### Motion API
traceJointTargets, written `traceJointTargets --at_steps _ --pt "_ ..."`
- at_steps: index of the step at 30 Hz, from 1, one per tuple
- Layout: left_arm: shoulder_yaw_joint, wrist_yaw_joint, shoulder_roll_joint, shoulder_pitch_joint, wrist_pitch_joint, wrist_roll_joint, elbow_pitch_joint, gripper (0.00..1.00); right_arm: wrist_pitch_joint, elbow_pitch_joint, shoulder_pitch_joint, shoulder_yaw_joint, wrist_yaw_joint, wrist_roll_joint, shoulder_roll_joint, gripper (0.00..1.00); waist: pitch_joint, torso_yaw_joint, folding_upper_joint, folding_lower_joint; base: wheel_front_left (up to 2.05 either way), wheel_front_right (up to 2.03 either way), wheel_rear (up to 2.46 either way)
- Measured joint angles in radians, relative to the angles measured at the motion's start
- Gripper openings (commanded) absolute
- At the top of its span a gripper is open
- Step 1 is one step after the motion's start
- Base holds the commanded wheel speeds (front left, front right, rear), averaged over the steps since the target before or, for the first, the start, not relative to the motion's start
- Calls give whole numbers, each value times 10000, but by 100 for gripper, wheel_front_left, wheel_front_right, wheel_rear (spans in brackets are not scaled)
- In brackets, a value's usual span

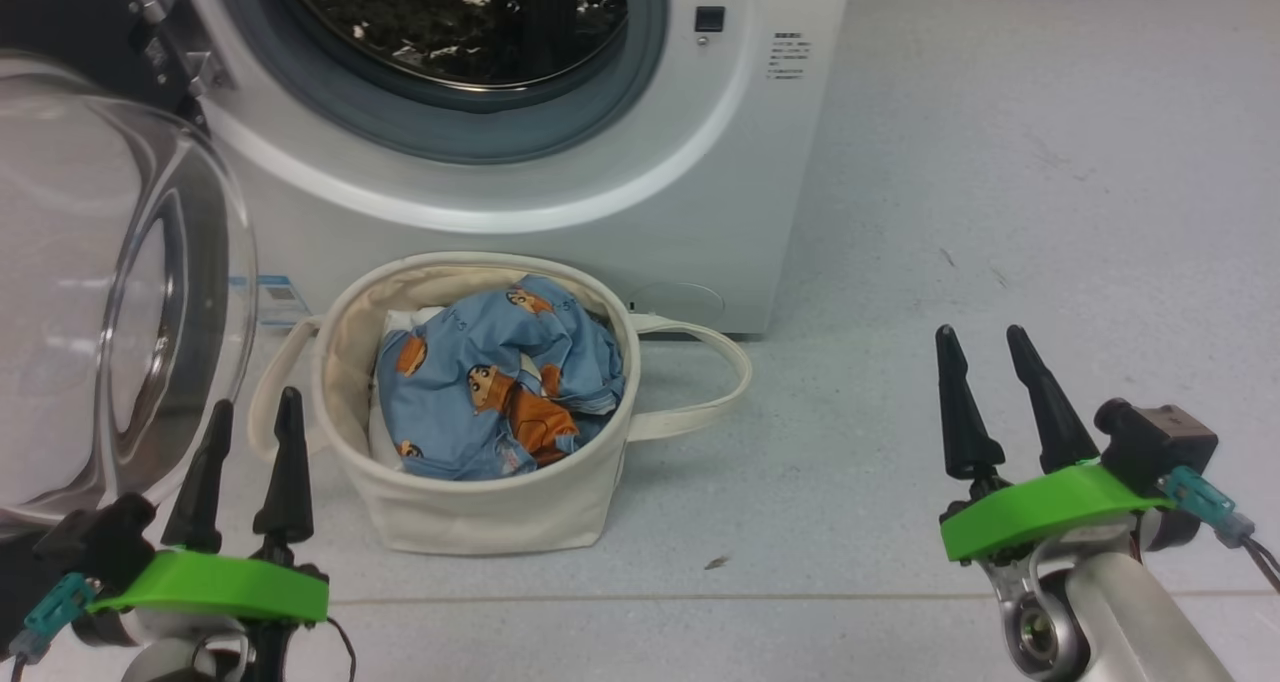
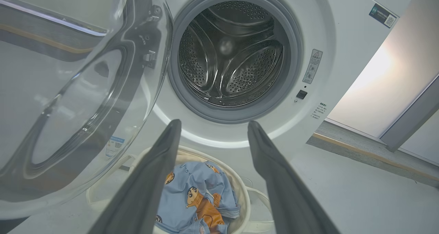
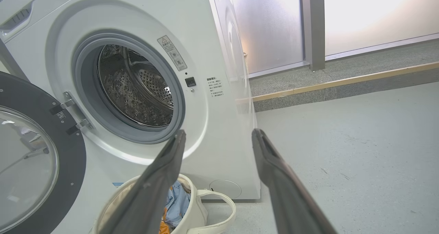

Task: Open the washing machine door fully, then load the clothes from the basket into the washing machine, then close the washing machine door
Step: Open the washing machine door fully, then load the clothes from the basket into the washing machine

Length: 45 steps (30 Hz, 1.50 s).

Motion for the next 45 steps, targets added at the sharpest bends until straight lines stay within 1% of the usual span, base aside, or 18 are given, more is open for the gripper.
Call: traceJointTargets --at_steps 9,20,26,34,39,45 --pt "67 0 104 94 0 -161 -130 100 0 -69 -1 -81 0 -82 -19 100 24 -85 0 0 0 0 0" --pt "33 0 136 205 0 -151 -38 100 0 -107 -1 -171 0 -196 -10 100 0 117 0 -1 0 0 0" --pt "244 0 142 196 0 -138 111 100 0 -109 -23 -199 0 -196 -10 100 29 219 0 -1 0 0 0" --pt "249 0 140 186 0 -127 146 100 0 -109 -199 -242 0 -196 -12 100 22 303 1 -1 11 -6 -5" --pt "247 0 142 168 0 -52 198 100 0 -107 -199 -272 0 -196 -12 100 61 372 1 0 54 -31 -23" --pt "297 0 186 169 0 -52 255 100 0 -109 -192 -284 0 -196 10 100 121 479 1 0 137 -92 -45"
